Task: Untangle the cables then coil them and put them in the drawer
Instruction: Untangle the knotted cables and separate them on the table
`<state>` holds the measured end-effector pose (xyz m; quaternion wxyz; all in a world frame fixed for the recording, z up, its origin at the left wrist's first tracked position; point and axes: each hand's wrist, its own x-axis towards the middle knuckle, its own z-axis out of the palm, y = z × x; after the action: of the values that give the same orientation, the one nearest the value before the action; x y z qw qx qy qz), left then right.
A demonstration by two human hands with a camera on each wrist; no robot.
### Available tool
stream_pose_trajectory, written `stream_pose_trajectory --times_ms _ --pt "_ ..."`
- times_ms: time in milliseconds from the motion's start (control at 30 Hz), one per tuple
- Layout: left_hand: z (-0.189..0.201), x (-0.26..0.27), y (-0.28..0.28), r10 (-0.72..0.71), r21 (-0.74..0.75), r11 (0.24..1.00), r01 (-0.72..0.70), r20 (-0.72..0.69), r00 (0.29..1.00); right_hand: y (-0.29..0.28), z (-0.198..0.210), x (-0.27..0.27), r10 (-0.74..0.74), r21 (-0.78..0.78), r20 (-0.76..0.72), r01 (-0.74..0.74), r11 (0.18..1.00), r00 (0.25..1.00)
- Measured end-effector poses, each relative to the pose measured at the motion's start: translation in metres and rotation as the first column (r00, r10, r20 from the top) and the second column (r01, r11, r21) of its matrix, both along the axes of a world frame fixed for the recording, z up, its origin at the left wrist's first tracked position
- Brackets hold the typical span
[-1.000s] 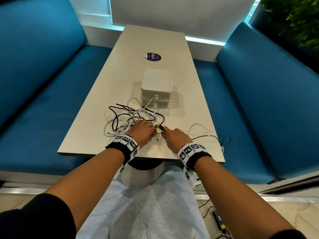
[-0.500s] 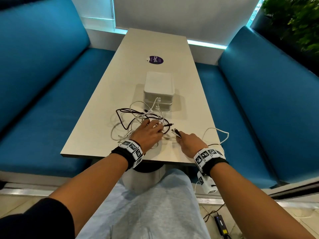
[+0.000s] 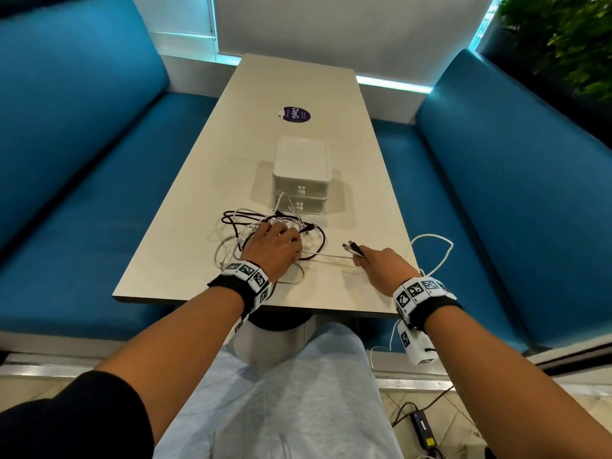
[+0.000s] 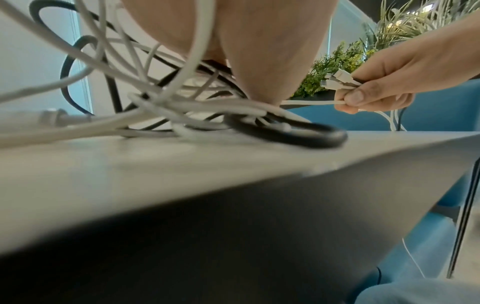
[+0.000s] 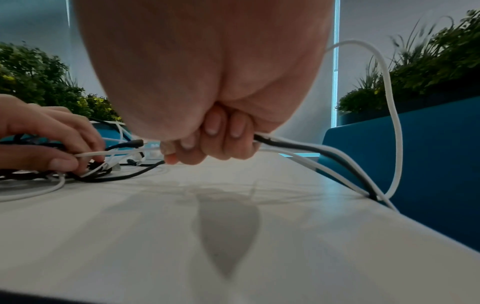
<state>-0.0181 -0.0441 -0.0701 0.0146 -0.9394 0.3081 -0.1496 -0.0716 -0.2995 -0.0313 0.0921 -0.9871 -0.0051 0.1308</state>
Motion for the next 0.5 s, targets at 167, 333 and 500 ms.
stream_pose_trajectory --times_ms 167,333,500 --pt "0.006 -0.003 -0.003 -0.01 -0.001 1.0 0.01 -0.08 0.997 0.006 -0.004 0.0 -0.082 -0.011 0.011 0.082 0.997 0.997" --pt "0.008 -0.004 -0.01 -0.014 -0.042 0.999 0.006 -0.177 0.984 0.048 -0.006 -0.004 -0.081 0.019 0.154 0.079 0.997 0.985" --pt "0.013 -0.006 -0.012 -0.004 0.038 0.999 0.011 -0.176 0.984 0.09 -0.01 -0.004 0.07 0.101 0.198 -0.092 0.991 0.978"
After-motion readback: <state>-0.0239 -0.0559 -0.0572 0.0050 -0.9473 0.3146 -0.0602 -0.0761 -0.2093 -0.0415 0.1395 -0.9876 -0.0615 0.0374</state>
